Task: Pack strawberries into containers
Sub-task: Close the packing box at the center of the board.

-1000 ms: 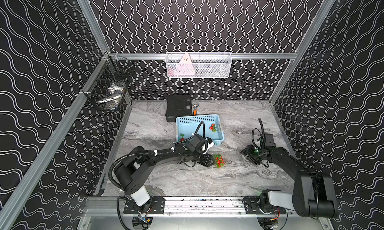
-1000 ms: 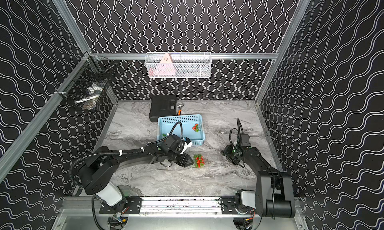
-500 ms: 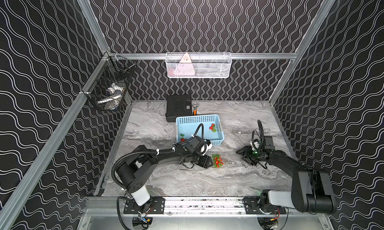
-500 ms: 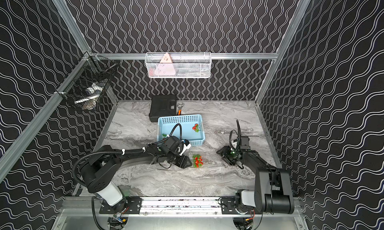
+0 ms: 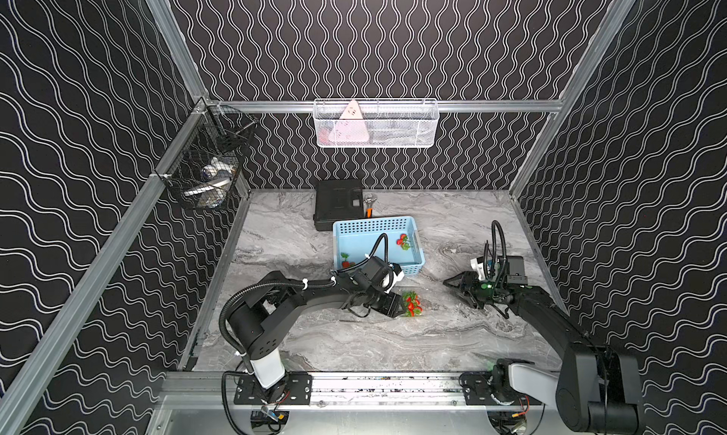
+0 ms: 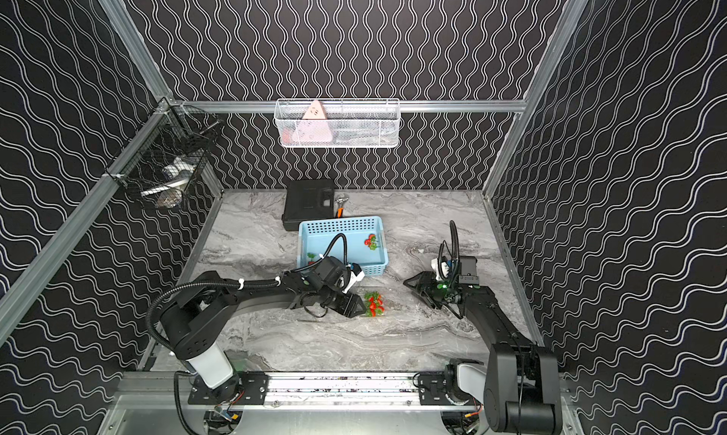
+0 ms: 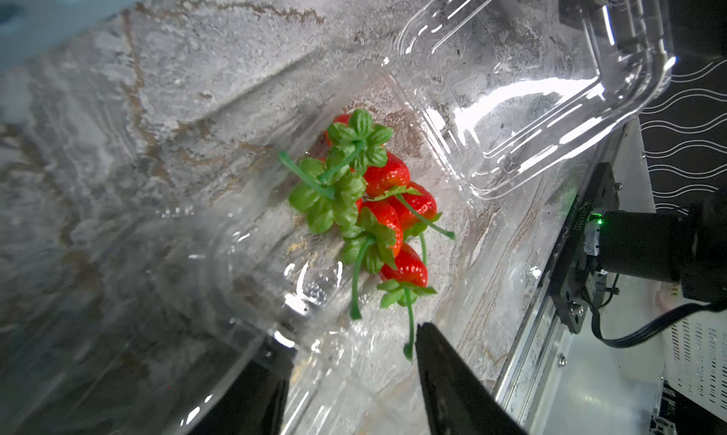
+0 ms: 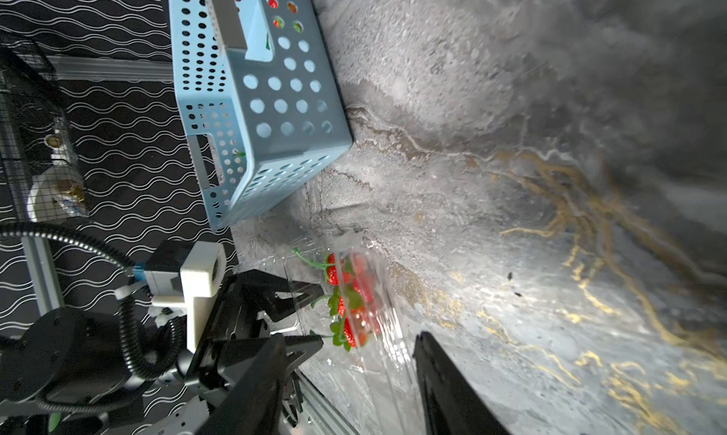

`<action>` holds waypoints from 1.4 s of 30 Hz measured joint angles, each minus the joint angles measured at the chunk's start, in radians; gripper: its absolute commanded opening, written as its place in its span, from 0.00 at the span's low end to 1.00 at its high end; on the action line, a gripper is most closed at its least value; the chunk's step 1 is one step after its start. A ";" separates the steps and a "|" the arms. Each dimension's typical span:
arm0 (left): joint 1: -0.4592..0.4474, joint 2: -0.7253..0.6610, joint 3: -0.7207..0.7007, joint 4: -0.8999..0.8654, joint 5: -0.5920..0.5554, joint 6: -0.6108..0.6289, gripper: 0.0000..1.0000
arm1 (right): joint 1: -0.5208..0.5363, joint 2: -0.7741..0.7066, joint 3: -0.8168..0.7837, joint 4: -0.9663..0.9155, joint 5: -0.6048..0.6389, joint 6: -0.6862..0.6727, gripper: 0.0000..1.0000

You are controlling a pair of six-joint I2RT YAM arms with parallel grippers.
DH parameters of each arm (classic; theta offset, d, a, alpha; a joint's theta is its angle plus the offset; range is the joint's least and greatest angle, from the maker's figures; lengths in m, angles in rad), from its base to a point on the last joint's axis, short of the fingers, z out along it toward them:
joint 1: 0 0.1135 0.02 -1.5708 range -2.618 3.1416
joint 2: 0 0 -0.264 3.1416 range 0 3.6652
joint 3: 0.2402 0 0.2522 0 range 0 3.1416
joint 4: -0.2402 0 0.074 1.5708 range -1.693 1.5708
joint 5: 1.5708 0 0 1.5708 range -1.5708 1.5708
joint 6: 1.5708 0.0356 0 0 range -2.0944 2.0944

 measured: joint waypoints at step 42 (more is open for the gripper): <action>0.065 -0.083 -0.199 0.267 0.042 -0.111 0.57 | 0.402 0.241 0.131 0.315 0.030 0.168 0.55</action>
